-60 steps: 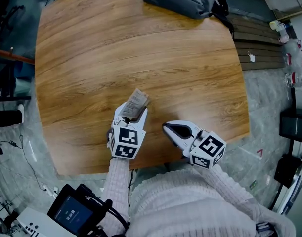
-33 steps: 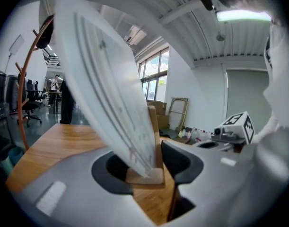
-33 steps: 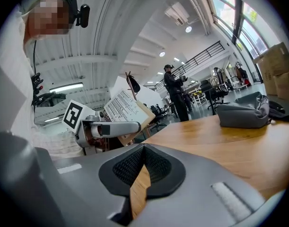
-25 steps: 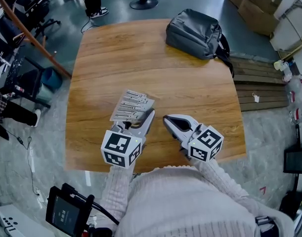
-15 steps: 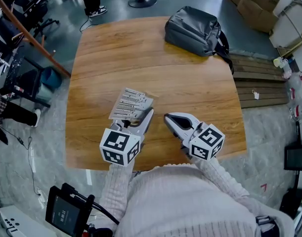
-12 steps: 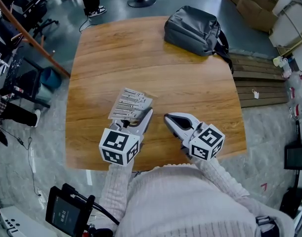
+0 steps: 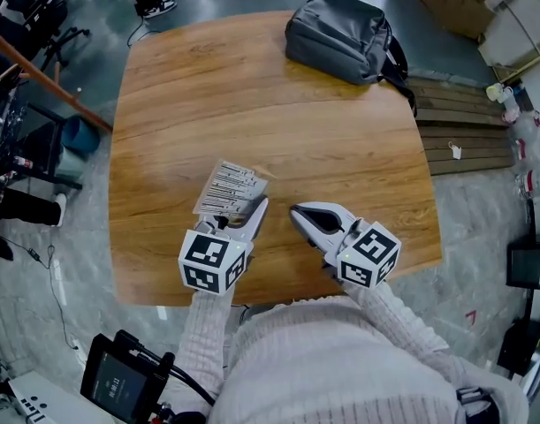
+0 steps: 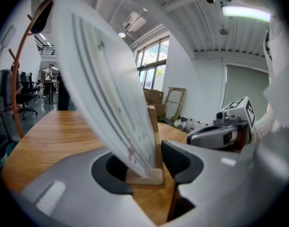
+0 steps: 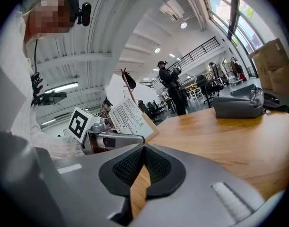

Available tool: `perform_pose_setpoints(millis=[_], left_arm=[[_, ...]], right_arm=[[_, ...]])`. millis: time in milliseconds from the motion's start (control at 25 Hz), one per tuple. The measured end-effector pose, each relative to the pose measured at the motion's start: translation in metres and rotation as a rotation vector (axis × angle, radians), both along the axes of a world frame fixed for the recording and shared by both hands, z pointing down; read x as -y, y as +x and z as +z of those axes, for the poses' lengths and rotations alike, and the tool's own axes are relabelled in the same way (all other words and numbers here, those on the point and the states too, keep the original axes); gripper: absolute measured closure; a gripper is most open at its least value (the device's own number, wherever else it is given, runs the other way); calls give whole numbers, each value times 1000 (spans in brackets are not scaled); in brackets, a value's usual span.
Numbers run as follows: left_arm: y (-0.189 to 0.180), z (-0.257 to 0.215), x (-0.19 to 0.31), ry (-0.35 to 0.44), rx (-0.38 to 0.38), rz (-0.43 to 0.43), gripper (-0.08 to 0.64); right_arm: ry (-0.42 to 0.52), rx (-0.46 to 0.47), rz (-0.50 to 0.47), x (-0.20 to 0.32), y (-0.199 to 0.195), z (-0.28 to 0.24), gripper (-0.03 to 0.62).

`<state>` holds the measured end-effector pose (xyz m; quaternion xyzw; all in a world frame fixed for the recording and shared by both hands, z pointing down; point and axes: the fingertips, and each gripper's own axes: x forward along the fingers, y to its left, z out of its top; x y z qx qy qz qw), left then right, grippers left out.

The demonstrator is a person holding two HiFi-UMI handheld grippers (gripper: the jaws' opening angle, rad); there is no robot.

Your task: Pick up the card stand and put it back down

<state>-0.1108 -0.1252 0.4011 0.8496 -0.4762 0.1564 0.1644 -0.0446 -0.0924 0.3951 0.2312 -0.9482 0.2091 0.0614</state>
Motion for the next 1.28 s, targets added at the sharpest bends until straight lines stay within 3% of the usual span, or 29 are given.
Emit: perform_pose_setpoints(millis=[520, 760, 1280], left_arm=[[11, 97, 8, -134, 43, 59, 371], [16, 123, 5, -171, 140, 77, 371], [22, 150, -4, -203, 243, 98, 371]], right_arm=[[-127, -39, 45, 12, 15, 57, 597], [-150, -30, 48, 9, 20, 57, 597], [-189, -39, 44, 0, 20, 69, 597]])
